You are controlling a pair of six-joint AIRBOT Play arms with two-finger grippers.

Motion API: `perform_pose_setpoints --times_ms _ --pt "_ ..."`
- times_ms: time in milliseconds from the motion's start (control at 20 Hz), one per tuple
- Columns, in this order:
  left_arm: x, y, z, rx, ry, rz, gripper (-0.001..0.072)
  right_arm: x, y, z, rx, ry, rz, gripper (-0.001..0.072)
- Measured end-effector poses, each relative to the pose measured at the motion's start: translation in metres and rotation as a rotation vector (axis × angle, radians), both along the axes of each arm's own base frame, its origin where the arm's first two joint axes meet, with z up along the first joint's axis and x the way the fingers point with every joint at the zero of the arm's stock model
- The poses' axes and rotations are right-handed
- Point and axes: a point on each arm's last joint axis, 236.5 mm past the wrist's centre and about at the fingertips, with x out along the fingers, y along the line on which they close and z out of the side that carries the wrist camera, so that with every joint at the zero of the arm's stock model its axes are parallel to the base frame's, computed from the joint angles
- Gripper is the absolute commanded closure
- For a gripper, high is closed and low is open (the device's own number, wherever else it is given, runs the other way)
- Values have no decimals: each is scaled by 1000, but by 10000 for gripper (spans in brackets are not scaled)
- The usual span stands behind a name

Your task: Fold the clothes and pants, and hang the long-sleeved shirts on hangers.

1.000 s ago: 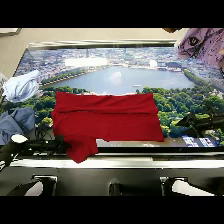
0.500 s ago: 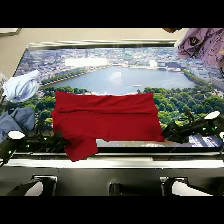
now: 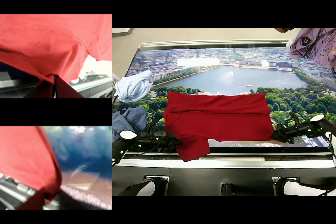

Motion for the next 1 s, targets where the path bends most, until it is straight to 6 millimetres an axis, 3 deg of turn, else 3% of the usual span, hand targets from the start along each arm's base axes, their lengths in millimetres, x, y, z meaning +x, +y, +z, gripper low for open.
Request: perform_pose_setpoints --times_ms 250,550,800,1000 --pt "0 18 12 51 20 -39 689 5 10 15 52 -6 -34 682" --pt "-10 57 54 226 28 -19 689 -21 0 43 -38 52 -12 682" --pt "-31 59 87 282 -14 20 690 -44 -9 72 -131 52 6 683" --pt "-22 56 95 280 -55 35 690 -36 -1 88 -161 -37 11 684"
